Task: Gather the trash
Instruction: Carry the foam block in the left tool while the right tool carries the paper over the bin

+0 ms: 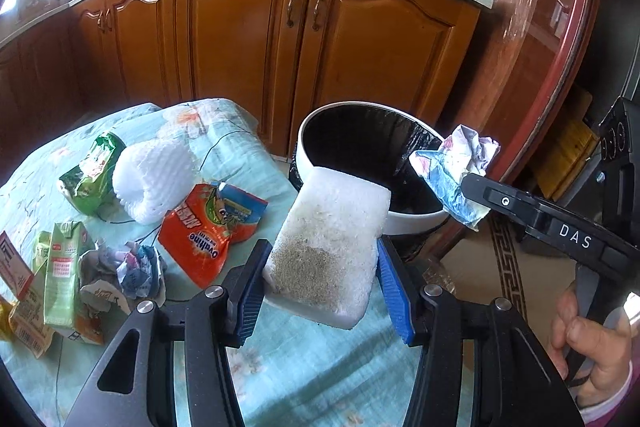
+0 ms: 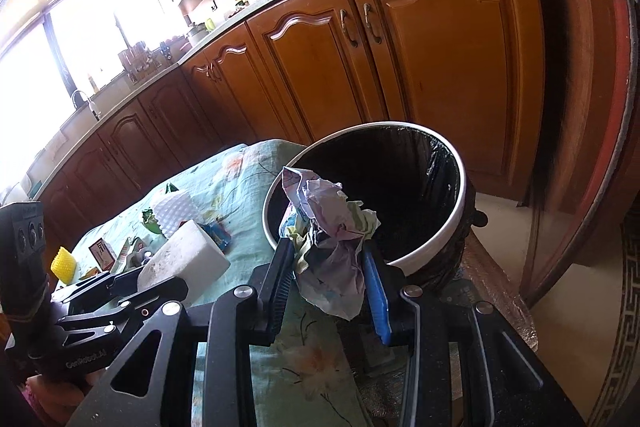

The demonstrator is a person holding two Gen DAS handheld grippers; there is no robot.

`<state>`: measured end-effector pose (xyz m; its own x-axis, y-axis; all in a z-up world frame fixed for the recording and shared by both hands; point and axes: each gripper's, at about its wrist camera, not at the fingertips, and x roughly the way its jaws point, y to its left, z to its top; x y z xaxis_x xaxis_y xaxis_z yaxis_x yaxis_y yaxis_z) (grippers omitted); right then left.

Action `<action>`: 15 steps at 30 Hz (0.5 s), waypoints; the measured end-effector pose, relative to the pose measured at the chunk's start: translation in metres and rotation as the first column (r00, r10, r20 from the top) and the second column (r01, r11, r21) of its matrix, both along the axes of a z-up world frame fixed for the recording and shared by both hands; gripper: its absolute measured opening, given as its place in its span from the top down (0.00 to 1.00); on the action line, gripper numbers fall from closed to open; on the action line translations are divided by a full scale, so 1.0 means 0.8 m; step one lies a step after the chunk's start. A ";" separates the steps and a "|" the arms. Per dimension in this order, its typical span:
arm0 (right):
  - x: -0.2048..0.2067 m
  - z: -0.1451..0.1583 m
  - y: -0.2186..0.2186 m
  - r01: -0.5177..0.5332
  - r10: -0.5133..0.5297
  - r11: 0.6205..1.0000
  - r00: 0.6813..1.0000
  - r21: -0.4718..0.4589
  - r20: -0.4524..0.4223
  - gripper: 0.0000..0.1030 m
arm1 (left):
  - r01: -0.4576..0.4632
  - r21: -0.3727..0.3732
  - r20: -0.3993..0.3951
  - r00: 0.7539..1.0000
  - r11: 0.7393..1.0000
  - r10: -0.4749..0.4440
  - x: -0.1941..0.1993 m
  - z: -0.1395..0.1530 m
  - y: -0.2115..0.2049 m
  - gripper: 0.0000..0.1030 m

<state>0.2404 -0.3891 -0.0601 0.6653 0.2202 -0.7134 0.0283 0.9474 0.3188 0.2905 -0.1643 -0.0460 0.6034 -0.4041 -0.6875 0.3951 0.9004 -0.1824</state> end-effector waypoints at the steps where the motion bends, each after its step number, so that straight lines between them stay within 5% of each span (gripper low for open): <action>1: 0.001 0.000 -0.002 0.004 -0.004 1.000 1.000 -0.001 0.000 0.66 | 0.002 0.002 0.001 1.000 1.000 -0.002 0.003 0.001 -0.003 0.50; 15: 0.031 -0.006 -0.037 0.040 -0.040 0.999 0.999 -0.012 -0.019 0.65 | 0.034 0.037 0.008 0.999 0.999 -0.034 0.051 0.006 -0.050 0.49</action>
<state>0.2652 -0.4185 -0.0652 0.6592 0.1851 -0.7288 0.0726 0.9490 0.3067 0.3314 -0.2045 -0.0410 0.5960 -0.3990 -0.6968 0.4271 0.8924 -0.1457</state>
